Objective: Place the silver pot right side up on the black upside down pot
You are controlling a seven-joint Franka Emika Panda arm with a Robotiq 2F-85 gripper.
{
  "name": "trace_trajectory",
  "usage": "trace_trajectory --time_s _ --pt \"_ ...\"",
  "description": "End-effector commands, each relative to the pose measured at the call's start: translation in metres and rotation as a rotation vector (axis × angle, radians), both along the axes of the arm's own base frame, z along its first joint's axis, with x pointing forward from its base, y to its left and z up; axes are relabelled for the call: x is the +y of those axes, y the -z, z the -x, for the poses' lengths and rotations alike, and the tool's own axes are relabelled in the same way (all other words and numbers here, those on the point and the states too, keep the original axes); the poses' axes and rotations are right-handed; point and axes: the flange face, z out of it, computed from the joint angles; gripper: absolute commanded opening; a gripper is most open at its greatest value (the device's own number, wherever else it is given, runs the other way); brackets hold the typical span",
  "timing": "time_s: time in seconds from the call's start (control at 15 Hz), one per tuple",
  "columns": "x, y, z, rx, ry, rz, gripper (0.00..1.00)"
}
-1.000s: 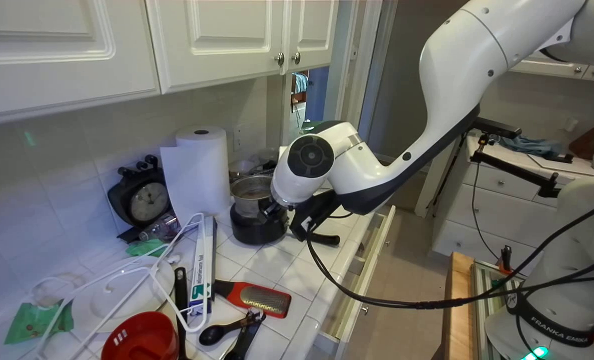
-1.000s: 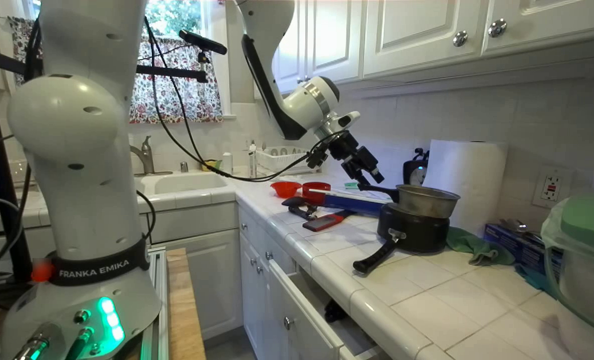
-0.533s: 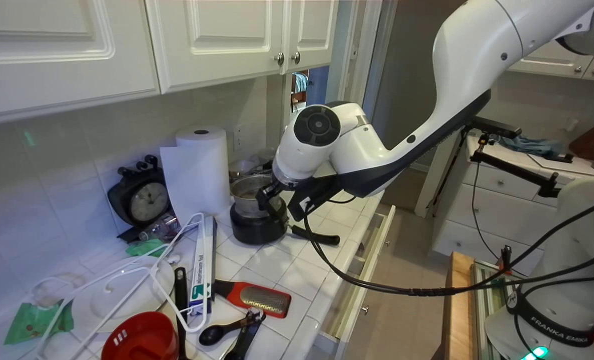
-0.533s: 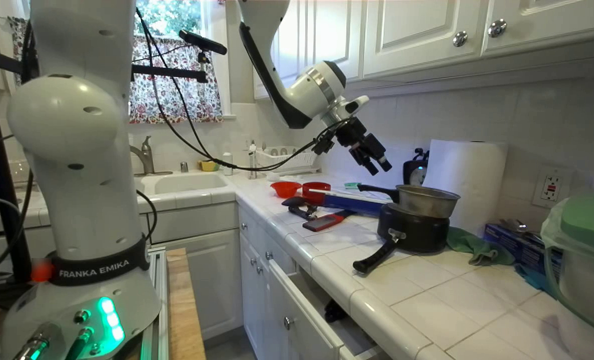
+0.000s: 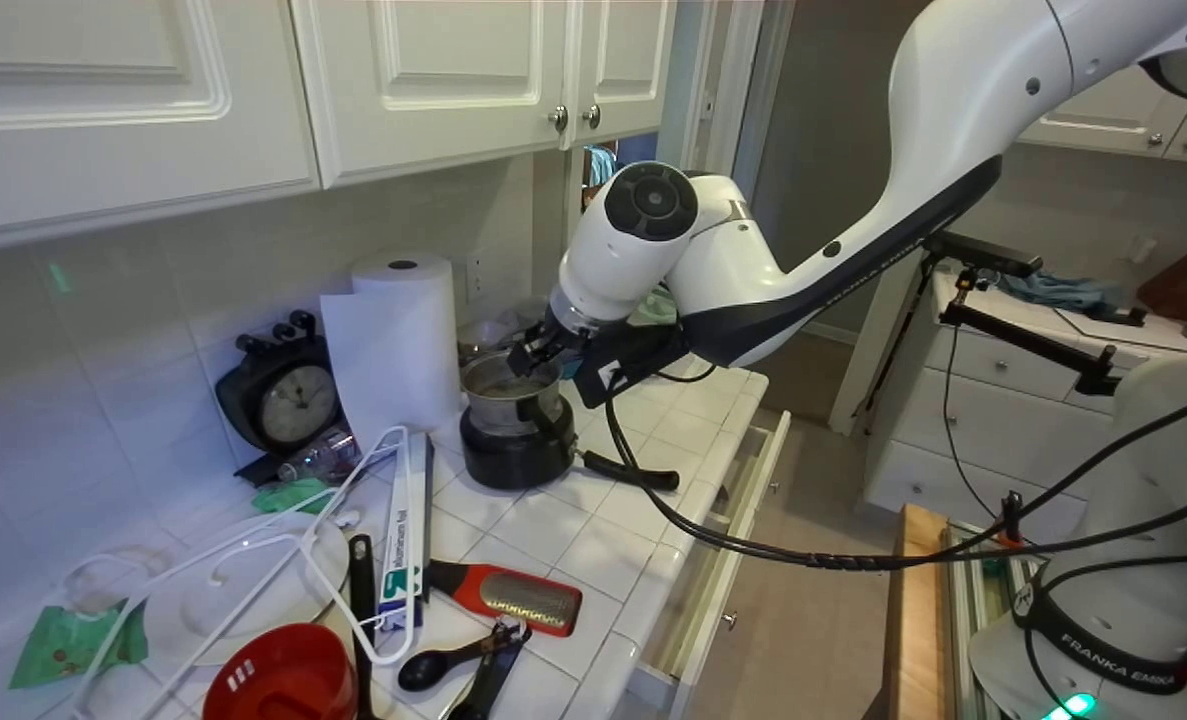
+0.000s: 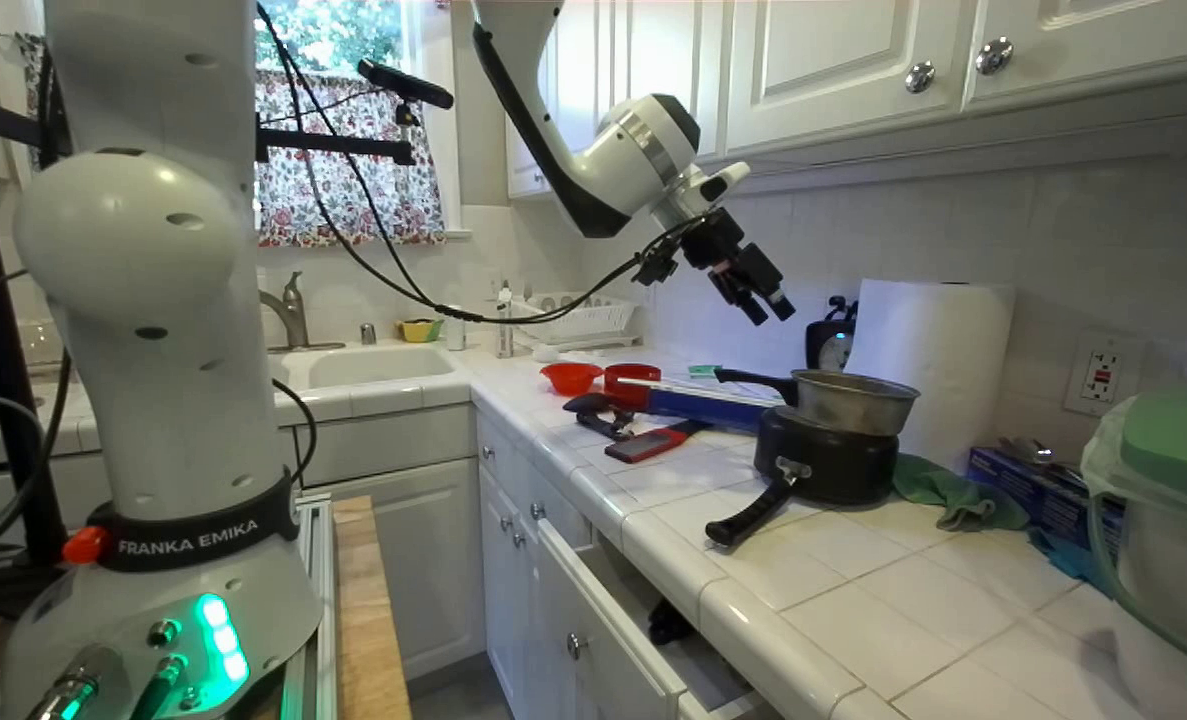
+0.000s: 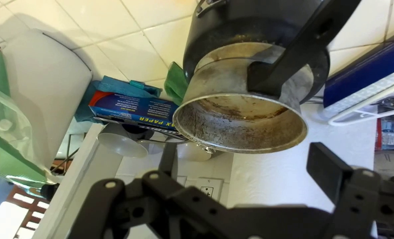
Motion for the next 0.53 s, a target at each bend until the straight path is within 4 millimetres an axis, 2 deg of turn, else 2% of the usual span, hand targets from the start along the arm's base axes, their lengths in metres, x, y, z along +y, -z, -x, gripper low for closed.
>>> trace_trajectory --time_s 0.0,0.2,0.27,0.47 --pt "-0.0039 -0.0142 0.0023 -0.008 0.012 -0.042 1.0" --pt "-0.0071 -0.0214 0.003 -0.019 0.031 -0.066 1.0" --pt "-0.0032 -0.0114 -0.0004 -0.012 0.029 -0.031 1.0" --pt "-0.0049 -0.0159 -0.0006 -0.021 0.032 -0.036 1.0"
